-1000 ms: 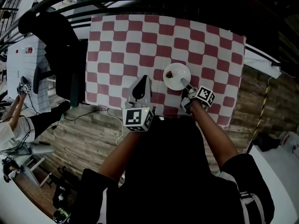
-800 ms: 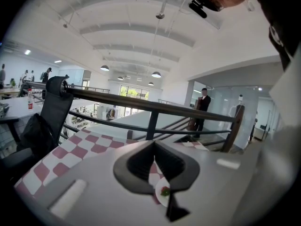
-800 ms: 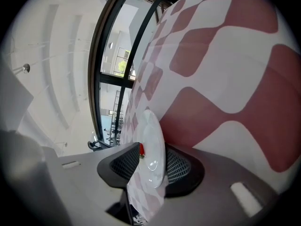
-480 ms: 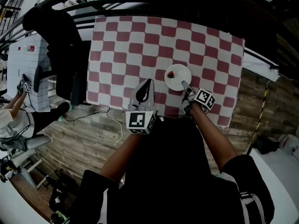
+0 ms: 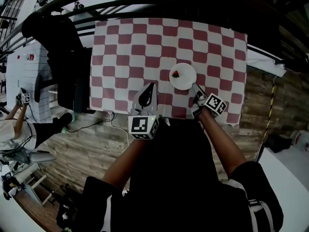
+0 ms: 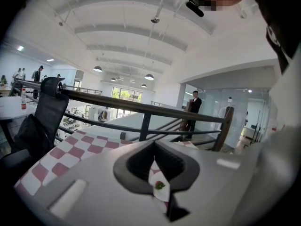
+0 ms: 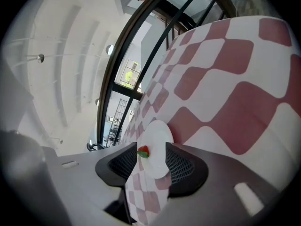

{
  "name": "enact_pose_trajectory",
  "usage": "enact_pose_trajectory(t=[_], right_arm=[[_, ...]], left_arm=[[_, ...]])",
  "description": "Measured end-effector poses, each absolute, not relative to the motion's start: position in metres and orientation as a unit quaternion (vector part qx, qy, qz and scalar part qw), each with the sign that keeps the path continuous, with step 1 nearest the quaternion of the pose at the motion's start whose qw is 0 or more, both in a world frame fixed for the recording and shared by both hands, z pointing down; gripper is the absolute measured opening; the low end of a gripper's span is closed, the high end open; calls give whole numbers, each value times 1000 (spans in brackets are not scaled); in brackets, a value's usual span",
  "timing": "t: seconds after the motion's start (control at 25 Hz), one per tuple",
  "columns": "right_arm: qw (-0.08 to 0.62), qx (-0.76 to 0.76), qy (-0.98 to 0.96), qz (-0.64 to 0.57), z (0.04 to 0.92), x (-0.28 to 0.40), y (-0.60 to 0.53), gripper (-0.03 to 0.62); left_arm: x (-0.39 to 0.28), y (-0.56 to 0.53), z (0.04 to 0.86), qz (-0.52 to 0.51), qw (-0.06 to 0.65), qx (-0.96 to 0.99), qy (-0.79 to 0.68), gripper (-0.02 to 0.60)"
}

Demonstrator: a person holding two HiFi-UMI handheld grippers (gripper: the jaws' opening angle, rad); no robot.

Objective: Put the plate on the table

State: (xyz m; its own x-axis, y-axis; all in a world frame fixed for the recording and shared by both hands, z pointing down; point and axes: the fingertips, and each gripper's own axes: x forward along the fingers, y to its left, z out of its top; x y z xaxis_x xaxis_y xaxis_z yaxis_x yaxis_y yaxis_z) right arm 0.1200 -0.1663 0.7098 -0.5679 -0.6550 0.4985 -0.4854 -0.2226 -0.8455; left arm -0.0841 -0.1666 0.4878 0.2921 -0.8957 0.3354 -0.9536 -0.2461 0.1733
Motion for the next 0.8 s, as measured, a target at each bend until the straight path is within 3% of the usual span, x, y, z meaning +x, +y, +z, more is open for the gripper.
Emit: enact_pose_trajectory(t=[0.44,0.8], right_arm=[[123,-455,625,-622,648,83,-134,173],[167,-448,635,-606,590,41,-96,124]], left_arm=[[-89,-125,476,71,171,807,-561,9],[-118,-88,468,64,187,808,-555,9]])
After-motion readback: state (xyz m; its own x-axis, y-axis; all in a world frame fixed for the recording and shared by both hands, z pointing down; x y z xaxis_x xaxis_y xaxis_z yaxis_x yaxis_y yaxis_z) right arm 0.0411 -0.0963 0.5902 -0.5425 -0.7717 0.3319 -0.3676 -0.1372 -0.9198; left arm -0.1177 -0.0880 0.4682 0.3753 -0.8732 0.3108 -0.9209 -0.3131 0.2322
